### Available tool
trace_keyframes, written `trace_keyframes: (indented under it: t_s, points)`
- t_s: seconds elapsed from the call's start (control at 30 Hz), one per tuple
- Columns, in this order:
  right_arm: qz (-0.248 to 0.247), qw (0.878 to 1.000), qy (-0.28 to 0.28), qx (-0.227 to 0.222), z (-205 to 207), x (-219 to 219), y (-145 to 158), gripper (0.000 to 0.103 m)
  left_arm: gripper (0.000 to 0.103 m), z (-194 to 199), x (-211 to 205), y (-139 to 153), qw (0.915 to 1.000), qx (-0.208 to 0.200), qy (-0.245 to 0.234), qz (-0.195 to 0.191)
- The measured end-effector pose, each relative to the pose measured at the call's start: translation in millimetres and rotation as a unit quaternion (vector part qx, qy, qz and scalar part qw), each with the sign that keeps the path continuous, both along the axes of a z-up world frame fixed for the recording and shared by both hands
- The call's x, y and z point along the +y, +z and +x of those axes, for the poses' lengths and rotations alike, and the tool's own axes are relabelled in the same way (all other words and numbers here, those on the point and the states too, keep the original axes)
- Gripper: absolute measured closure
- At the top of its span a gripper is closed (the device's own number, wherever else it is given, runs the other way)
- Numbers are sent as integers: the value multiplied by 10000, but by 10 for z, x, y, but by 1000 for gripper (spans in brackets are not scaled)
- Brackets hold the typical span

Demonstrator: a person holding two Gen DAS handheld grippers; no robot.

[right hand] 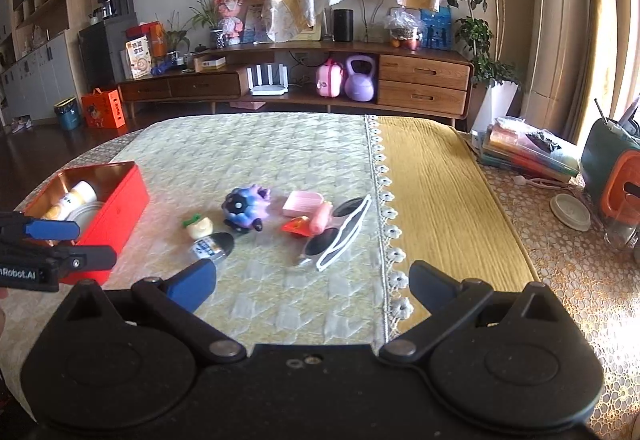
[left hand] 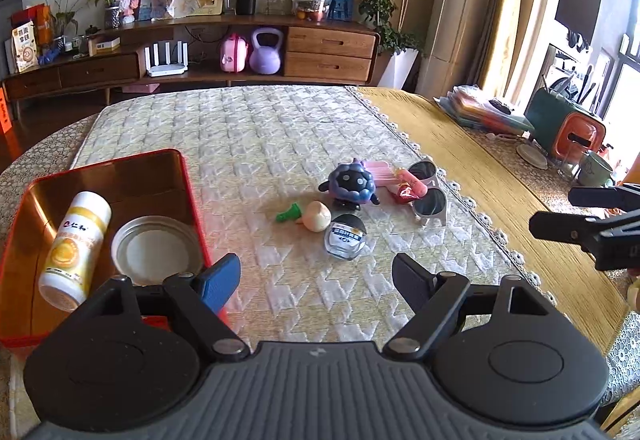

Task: Organize rigid objects
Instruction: 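Move the left tool to the eye-drop bottle while the right tool approaches the pink bottle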

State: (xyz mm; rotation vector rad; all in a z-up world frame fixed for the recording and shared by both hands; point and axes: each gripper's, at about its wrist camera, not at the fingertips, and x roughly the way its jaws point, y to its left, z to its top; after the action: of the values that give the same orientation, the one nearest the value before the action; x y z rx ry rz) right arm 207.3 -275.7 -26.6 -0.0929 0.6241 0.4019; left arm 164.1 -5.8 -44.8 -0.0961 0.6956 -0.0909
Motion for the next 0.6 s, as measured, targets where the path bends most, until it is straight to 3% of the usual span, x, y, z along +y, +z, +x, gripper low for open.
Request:
trace_keyframes:
  t_s: [0.47,0.6]
  points:
    - [-270,9990,-330,166,846,72,-309,1,20,482,-351,-406,9995,180,-121,235]
    - [-344,9989,-270,148,978,181,-363,6,20,619,-377,-508,9993,194,-100,293]
